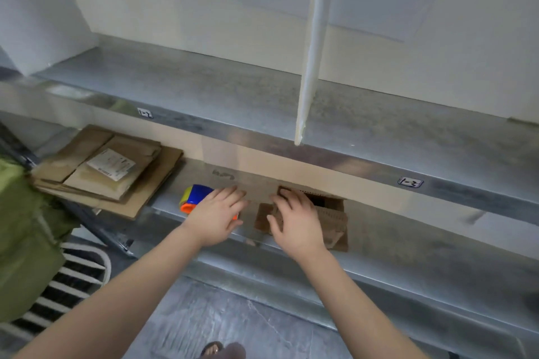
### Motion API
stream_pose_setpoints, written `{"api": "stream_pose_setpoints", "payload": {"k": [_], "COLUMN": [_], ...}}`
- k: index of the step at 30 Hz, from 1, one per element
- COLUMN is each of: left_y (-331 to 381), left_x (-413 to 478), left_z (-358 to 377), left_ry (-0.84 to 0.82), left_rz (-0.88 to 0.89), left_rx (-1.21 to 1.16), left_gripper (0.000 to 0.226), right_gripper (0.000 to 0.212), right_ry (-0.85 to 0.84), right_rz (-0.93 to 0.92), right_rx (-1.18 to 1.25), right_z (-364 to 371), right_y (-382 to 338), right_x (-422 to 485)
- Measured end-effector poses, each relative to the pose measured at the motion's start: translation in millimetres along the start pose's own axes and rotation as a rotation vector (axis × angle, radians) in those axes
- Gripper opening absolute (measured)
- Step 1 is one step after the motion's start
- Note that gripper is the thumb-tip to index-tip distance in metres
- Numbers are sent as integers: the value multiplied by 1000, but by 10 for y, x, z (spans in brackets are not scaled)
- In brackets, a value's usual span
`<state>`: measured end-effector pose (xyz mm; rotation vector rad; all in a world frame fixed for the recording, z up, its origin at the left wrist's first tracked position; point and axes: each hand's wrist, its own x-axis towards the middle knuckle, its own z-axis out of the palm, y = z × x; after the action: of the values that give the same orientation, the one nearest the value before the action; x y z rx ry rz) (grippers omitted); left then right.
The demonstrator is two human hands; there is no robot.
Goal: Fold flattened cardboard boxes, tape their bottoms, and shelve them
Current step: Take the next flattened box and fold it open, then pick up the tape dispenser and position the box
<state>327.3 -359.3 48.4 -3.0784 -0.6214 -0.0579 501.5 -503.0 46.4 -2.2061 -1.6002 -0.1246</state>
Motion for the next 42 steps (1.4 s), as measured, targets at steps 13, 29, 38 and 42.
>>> {"api": "stream_pose_setpoints", "payload": {"k": [13,29,38,42], "left_y": [-1191,-1458,-1489,-1516], "left_x": [-131,293,238,116], "left_z": [357,679,682,629], "left_ry": [-113,-263,-313,-248], "left_rz": [80,128,-1,23], "left_rx": [28,-259,-421,-415], "left_gripper": [69,63,68,64], "right_gripper": [52,57,50,46], "right_ry": [-58,-340,-358,-335], "right_rz": [123,521,602,621], "right_rx": [16,34,140,189], "right_z": [1040,1479,1544,1534], "right_y": [-805,-673,-644,-643], "right_x": [156,206,275,264]}}
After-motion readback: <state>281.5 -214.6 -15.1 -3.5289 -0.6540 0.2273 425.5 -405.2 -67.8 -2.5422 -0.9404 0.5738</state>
